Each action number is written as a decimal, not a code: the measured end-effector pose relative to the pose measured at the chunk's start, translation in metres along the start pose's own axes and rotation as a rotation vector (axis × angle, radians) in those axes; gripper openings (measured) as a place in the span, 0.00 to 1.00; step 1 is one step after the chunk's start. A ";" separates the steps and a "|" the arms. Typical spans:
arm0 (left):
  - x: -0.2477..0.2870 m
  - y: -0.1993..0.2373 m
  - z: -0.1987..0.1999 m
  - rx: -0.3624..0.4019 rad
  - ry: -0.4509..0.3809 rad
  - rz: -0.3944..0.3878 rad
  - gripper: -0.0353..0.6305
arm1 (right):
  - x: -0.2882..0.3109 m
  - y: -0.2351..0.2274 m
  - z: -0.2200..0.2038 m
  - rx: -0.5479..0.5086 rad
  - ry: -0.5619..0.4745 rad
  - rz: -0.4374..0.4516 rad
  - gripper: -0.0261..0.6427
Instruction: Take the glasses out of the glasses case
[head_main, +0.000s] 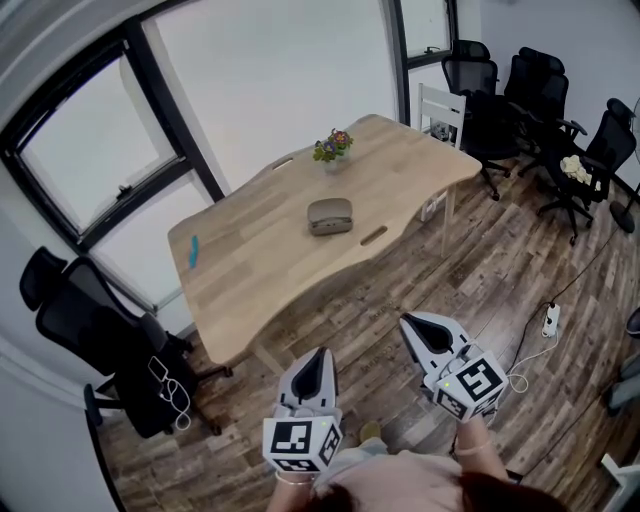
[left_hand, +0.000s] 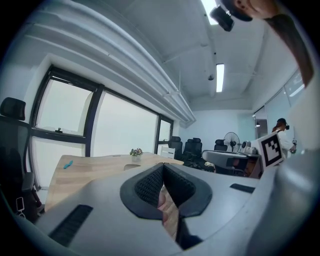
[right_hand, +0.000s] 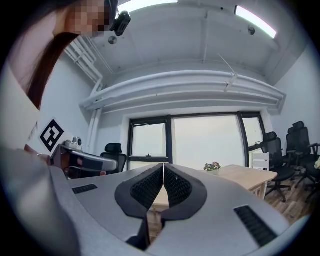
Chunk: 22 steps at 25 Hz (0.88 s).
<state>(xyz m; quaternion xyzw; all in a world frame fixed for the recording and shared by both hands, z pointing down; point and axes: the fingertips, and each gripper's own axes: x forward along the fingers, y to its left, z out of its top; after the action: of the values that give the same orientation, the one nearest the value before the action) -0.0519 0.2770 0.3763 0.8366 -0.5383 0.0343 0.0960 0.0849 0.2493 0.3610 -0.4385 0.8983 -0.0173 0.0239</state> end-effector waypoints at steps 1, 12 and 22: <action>0.004 0.005 0.001 -0.002 -0.003 -0.004 0.06 | 0.006 -0.001 0.001 -0.005 -0.001 -0.002 0.04; 0.029 0.045 0.008 -0.025 -0.015 -0.028 0.06 | 0.052 -0.002 0.000 -0.041 0.005 -0.011 0.04; 0.049 0.066 0.007 -0.036 0.003 -0.031 0.06 | 0.075 -0.011 -0.006 -0.074 0.024 -0.033 0.04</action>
<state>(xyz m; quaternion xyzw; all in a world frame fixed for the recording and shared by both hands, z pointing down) -0.0912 0.2052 0.3856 0.8430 -0.5255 0.0244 0.1125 0.0473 0.1829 0.3651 -0.4537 0.8911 0.0103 -0.0033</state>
